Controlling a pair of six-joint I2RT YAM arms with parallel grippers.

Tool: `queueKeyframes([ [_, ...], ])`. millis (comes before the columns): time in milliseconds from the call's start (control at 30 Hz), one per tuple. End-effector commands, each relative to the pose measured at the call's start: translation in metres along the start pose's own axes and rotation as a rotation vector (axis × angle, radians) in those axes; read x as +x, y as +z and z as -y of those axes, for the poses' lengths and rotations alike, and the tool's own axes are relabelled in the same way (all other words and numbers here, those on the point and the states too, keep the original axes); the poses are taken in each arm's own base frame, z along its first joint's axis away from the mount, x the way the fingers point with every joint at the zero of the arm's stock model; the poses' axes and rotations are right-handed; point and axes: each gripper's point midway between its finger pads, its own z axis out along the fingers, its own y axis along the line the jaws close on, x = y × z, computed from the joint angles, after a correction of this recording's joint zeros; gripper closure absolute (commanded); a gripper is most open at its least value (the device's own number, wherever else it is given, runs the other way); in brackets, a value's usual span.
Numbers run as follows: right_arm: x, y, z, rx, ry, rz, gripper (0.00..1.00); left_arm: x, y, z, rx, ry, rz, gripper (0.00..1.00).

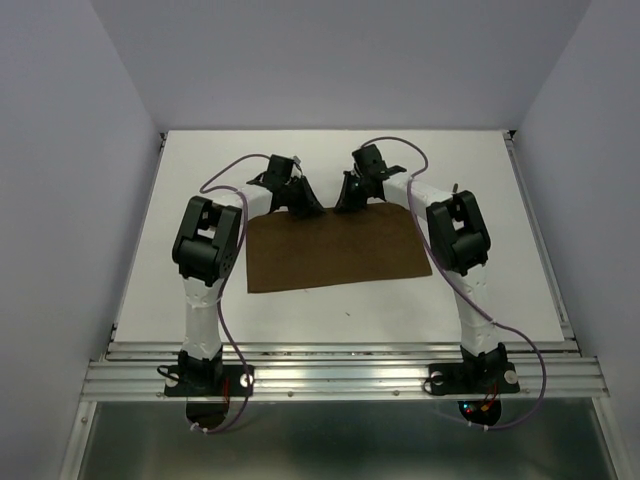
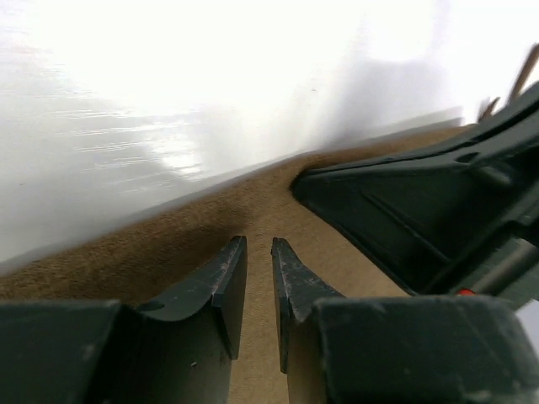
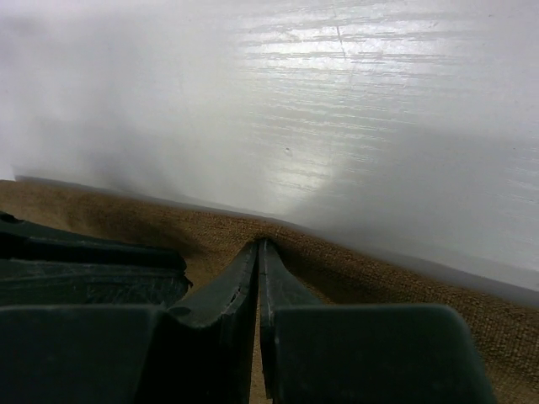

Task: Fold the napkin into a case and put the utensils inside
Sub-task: Smooth out the rectangle-folded napkin at the center of the board.

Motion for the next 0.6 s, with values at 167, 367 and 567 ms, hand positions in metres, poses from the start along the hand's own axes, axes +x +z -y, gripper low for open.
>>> queueKeyframes([
  [167,-0.01,0.001,0.021,0.057,0.016,0.036,0.91,-0.018,0.008,-0.025,-0.077,0.052,0.041,0.7],
  [367,-0.027,-0.024,0.051,0.111,0.062,0.087,0.91,-0.01,0.011,-0.038,-0.098,0.05,0.015,0.71],
  [567,-0.044,-0.054,0.098,0.171,0.117,0.14,0.92,-0.009,0.01,-0.046,-0.128,0.064,0.009,0.71],
])
